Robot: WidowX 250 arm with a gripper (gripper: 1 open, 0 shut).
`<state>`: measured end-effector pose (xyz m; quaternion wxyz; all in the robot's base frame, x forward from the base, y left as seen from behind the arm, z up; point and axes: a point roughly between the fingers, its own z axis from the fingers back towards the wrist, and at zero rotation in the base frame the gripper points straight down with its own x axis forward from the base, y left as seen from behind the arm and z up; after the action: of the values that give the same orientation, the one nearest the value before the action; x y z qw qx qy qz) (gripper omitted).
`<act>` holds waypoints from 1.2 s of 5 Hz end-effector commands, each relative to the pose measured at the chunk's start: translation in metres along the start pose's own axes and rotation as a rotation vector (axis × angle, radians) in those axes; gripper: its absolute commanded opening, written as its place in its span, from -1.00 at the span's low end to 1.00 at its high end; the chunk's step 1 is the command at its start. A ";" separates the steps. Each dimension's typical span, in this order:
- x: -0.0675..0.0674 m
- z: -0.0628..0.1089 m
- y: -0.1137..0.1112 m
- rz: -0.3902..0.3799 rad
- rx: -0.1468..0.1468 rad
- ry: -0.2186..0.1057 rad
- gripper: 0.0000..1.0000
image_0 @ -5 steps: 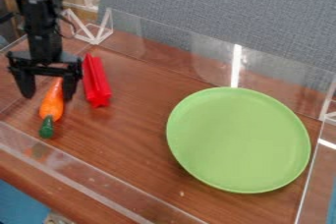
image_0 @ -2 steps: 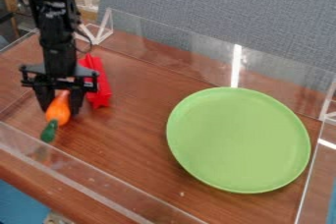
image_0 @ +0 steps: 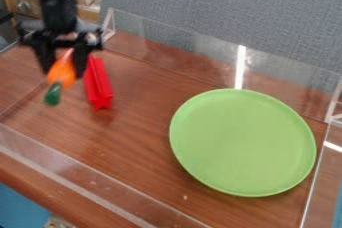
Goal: Put the carrot on the right side
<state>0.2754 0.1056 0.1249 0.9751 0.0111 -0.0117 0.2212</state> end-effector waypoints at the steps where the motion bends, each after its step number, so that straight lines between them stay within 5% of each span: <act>1: 0.001 0.039 -0.044 -0.014 -0.030 -0.075 -1.00; 2: -0.008 0.039 -0.096 -0.078 -0.040 -0.078 -1.00; 3: -0.015 0.034 -0.129 -0.267 -0.064 -0.070 -1.00; 4: -0.012 0.020 -0.125 -0.435 -0.060 -0.055 -1.00; 6: -0.013 0.001 -0.102 -0.386 -0.025 -0.049 -1.00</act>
<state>0.3048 0.0041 0.1105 0.9996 0.0055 -0.0108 0.0254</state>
